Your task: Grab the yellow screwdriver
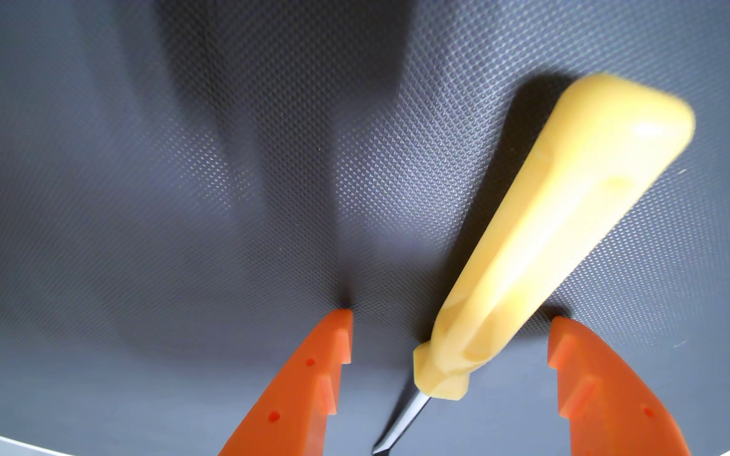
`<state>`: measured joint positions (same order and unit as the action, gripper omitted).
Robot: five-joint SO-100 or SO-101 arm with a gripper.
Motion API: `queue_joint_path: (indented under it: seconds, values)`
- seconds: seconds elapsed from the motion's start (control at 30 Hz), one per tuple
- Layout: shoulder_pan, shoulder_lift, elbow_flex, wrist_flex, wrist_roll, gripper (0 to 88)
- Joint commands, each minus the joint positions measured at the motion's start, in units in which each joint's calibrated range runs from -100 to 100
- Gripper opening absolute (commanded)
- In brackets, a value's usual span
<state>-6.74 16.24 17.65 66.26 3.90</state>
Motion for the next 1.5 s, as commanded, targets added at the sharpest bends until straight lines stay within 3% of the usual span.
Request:
queue_joint_path:
  seconds: [0.0,0.4,0.67,1.47]
  values:
    - [0.7,-0.1,-1.0,-1.0,-0.2,26.3]
    - [2.0,-1.2,3.1,-4.2,-1.3,25.7]
    - [1.5,-1.2,2.7,-4.2,-1.0,7.8]
    - [1.3,-0.4,3.2,-3.9,-1.4,7.9]
